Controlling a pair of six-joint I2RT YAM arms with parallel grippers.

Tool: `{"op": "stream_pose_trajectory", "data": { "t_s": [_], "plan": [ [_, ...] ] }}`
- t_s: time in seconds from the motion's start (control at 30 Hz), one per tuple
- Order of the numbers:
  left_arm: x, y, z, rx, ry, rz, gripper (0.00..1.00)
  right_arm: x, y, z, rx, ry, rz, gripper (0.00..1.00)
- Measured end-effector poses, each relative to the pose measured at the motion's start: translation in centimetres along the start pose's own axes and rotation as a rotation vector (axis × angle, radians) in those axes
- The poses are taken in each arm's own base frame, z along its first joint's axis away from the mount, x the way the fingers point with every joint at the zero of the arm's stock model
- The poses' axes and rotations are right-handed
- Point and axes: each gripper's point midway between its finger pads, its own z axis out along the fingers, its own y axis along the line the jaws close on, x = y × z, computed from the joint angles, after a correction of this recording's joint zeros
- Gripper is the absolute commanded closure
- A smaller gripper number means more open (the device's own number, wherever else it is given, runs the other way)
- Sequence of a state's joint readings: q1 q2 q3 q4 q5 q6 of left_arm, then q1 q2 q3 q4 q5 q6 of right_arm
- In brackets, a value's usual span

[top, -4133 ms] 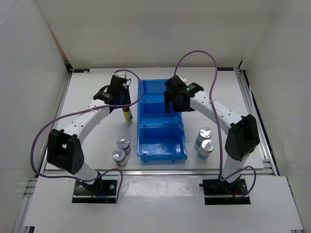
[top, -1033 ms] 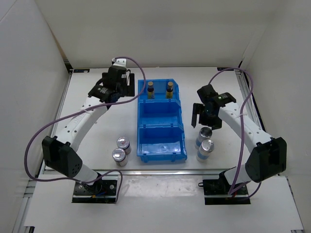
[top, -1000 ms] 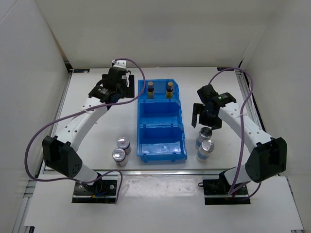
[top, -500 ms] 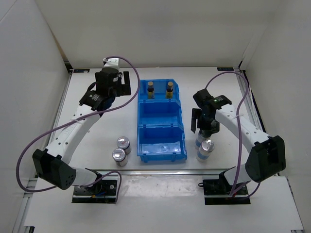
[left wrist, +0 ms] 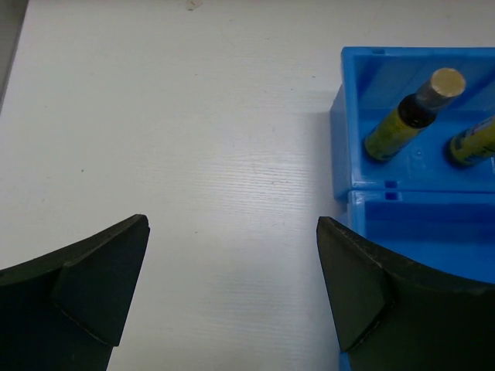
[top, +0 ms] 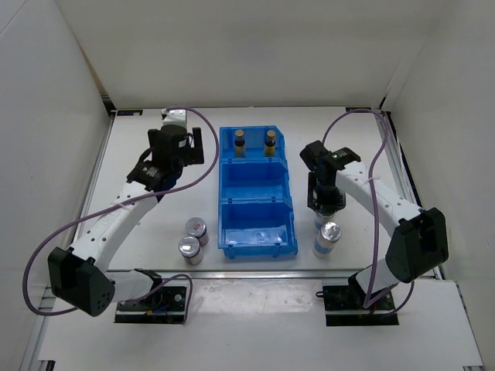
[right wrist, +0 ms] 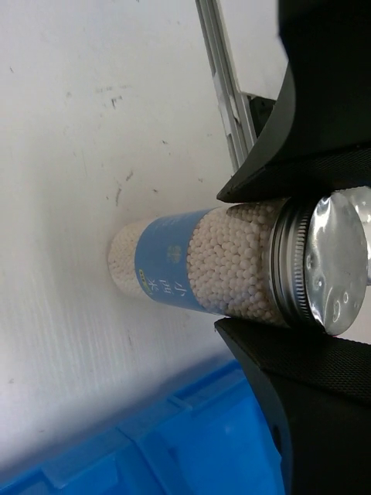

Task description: Organize the condiment bottles

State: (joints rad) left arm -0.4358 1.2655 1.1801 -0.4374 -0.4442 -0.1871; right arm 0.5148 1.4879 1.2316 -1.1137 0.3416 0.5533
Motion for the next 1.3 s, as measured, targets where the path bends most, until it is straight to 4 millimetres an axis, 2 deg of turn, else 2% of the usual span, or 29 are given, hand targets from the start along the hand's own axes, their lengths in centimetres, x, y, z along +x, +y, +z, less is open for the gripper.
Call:
{"op": "stream_pose_trajectory", "data": {
  "t_s": [0.03,0.13,0.33,0.5,0.63,0.77,1.0,1.23,1.3],
  "plan": [
    [0.6,0.3,-0.1,-0.013,-0.003,0.004,0.00,-0.4,-0.2,-0.3,0.009,-0.013,0.003,0.85],
    [1.6,0.8,-0.5,-0.032,-0.008,0.021,0.00,-2.0,-0.4,-1.7,0.020,-0.065,0.014,0.89],
    [1.3,0.6,-0.8,-0.052,-0.043,0.034,0.00,-6.1,0.0,-5.8,-0.028,-0.205,0.037,0.99],
    [1.7,0.6,-0.6,-0.065,-0.039,0.039,0.00,-9.1,1.2,-9.3,-0.119,-0.310,0.038,0.99],
    [2.2,0.5,-0.2,-0.069,-0.026,0.036,0.00,-11.1,3.2,-10.4,-0.198,-0.332,0.019,0.99],
    [2.4,0.4,0.0,-0.070,-0.018,0.037,0.00,-12.8,6.6,-9.2,-0.288,-0.311,-0.007,0.99],
    [2.4,0.3,0.0,-0.069,-0.018,0.034,0.00,-14.2,11.8,-4.5,-0.363,-0.200,-0.061,0.99],
    [2.5,0.3,0.0,-0.069,-0.017,0.033,0.00,-14.5,14.2,-1.3,-0.374,-0.128,-0.085,0.99],
    [2.5,0.3,0.0,-0.069,-0.015,0.034,0.00,-14.5,14.6,-0.6,-0.371,-0.112,-0.090,0.96]
  ]
}}
